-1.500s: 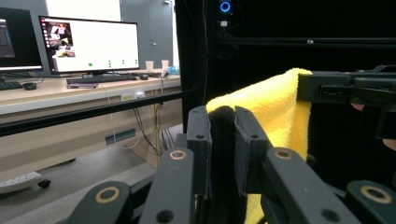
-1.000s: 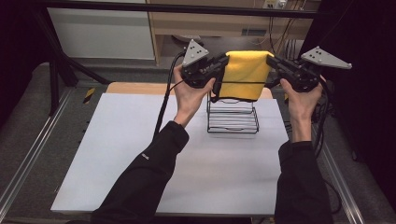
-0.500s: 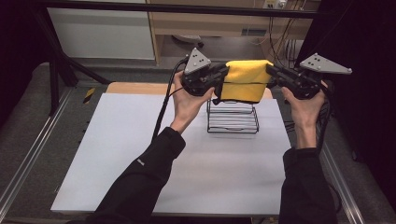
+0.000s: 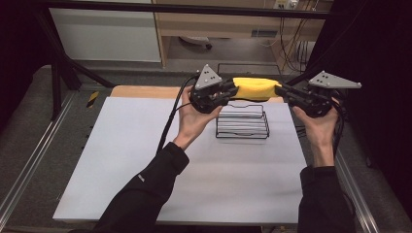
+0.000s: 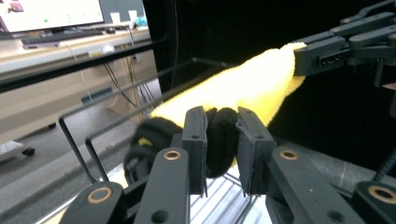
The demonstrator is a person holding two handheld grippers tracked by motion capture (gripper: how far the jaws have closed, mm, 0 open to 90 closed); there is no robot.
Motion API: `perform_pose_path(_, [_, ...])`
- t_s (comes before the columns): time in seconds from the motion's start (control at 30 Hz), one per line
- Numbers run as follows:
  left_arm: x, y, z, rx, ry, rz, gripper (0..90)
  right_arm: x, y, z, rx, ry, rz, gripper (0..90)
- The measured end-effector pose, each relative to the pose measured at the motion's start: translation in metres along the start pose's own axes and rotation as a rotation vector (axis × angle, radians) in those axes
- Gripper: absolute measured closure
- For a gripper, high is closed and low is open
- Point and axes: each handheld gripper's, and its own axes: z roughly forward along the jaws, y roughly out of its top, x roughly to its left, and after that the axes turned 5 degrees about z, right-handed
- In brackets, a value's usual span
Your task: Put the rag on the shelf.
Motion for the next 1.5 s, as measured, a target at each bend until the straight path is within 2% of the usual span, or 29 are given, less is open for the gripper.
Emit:
perform_pose_path(0.13, [-0.001, -0.002, -0.003, 0.032, -0.014, 0.000, 73.1, -0.001, -0.007, 0.000, 0.009, 0.019, 0.003, 82.4])
perform_pose_path(0.27, [0.002, 0.006, -0.007, 0.070, -0.032, 0.000, 70.2, -0.001, -0.010, 0.001, 0.008, 0.031, -0.004, 82.2])
perform_pose_path(0.3, [0.002, 0.006, -0.007, 0.070, -0.032, 0.000, 69.0, -0.001, -0.011, 0.001, 0.008, 0.034, -0.006, 82.2])
perform_pose_path(0.43, [0.006, 0.027, -0.016, 0.041, -0.040, -0.018, 67.4, -0.001, -0.013, 0.001, 0.013, 0.036, -0.019, 81.8])
perform_pose_path(0.5, [0.010, 0.033, -0.017, 0.034, -0.023, -0.026, 67.6, -0.001, -0.015, 0.001, 0.018, 0.040, -0.023, 81.6])
perform_pose_path(0.6, [0.014, 0.037, -0.011, 0.060, -0.024, -0.059, 71.5, 0.000, -0.016, 0.002, 0.024, 0.041, -0.031, 81.2])
perform_pose_path(0.63, [0.014, 0.037, -0.011, 0.060, -0.024, -0.059, 74.3, 0.000, -0.017, 0.002, 0.025, 0.040, -0.036, 81.0])
perform_pose_path(0.67, [0.015, 0.035, -0.004, 0.096, -0.032, -0.066, 76.2, 0.000, -0.017, 0.003, 0.025, 0.042, -0.032, 80.9])
perform_pose_path(0.77, [0.013, 0.028, 0.006, 0.159, -0.056, -0.074, 81.6, 0.000, -0.018, 0.002, 0.029, 0.045, -0.035, 80.2])
perform_pose_path(0.9, [0.011, 0.016, 0.012, 0.207, -0.082, -0.076, 87.4, 0.000, -0.021, 0.001, 0.050, 0.049, -0.045, 77.7])
perform_pose_path(1.0, [0.010, 0.009, 0.015, 0.228, -0.091, -0.076, 89.5, 0.000, -0.023, 0.002, 0.061, 0.050, -0.041, 73.8])
perform_pose_path(1.07, [0.009, 0.006, 0.016, 0.233, -0.086, -0.070, 89.7, 0.000, -0.023, 0.001, 0.052, 0.047, -0.030, 67.1])
perform_pose_path(1.13, [0.009, 0.004, 0.016, 0.235, -0.081, -0.059, 89.8, 0.001, -0.022, 0.000, 0.028, 0.039, -0.010, 58.6])
perform_pose_path(1.23, [0.008, 0.001, 0.016, 0.241, -0.072, -0.043, 89.9, 0.003, -0.016, -0.002, -0.008, 0.055, 0.011, 56.1])
perform_pose_path(1.3, [0.007, -0.001, 0.017, 0.243, -0.069, -0.037, 89.9, 0.006, -0.012, -0.002, -0.012, 0.062, 0.019, 57.9])
perform_pose_path(1.33, [0.007, -0.002, 0.018, 0.245, -0.068, -0.032, 89.9, 0.007, -0.010, 0.000, -0.003, 0.065, 0.025, 62.8])
perform_pose_path(1.43, [0.005, -0.009, 0.019, 0.247, -0.069, -0.020, 89.9, 0.010, -0.014, 0.008, 0.055, 0.085, 0.056, 81.4])
perform_pose_path(1.5, [0.004, -0.013, 0.020, 0.246, -0.068, -0.010, 89.9, 0.009, -0.023, 0.015, 0.101, 0.082, 0.079, 87.0])
